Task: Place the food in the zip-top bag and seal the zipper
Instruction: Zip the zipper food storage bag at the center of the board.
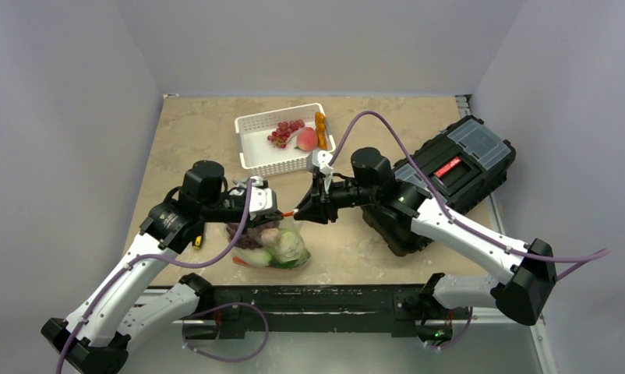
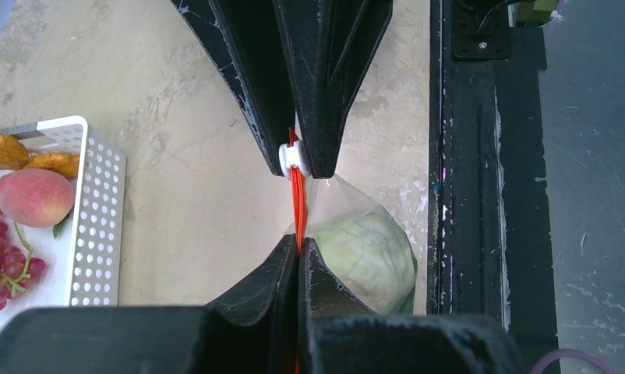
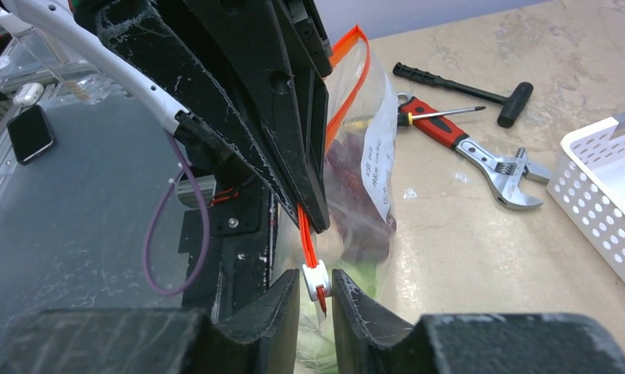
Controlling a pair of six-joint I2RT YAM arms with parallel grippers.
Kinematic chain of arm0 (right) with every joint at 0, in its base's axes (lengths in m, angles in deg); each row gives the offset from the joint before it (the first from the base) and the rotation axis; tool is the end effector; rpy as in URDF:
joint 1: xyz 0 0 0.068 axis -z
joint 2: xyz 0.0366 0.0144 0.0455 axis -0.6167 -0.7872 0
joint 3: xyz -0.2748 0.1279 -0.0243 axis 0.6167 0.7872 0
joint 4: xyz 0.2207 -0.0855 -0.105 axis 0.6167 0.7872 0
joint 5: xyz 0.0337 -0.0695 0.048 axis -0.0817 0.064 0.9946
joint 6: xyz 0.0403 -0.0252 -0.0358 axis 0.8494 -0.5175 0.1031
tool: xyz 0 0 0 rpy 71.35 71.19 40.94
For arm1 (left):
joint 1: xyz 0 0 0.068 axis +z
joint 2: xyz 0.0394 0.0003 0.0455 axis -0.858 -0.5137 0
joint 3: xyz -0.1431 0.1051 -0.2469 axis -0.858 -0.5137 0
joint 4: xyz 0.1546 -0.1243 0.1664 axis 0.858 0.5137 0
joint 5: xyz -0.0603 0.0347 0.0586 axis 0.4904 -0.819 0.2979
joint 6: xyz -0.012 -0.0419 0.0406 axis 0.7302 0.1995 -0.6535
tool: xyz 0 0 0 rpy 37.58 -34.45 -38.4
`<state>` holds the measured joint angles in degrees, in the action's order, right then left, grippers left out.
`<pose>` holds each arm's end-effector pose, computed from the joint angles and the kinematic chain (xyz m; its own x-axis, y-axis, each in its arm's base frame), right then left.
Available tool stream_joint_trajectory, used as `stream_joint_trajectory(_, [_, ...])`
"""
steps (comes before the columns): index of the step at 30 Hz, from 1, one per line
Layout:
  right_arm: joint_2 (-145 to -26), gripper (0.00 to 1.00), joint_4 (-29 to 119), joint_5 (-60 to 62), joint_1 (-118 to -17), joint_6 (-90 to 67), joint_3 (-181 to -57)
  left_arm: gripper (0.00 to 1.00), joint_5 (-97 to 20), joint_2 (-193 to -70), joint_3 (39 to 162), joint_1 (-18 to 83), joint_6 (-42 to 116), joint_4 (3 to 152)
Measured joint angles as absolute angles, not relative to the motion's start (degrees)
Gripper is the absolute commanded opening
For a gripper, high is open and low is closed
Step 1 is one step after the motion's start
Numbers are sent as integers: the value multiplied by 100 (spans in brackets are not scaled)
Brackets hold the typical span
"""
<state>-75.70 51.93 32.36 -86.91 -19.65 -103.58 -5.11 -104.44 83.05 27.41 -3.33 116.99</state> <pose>0.1606 0.2253 0.3732 -0.1862 -0.2349 -0.9540 -0.9824 0.0559 0.1780 0.1099 -0.1019 0.3657 0.0331 0.3986 -0.9165 0.9802 0.1662 0.1076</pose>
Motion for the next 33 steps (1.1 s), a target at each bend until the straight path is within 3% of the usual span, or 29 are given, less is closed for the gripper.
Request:
stream_joint_trajectory(8, [-7570, 6, 5191, 3337, -8689, -1971, -10358, 0, -502, -10444, 8305, 2741, -333, 11701])
stream_joint_trajectory(33, [-8262, 10, 5246, 3651, -8884, -2052, -10856, 0, -515, -10400, 8305, 2747, -337, 11869])
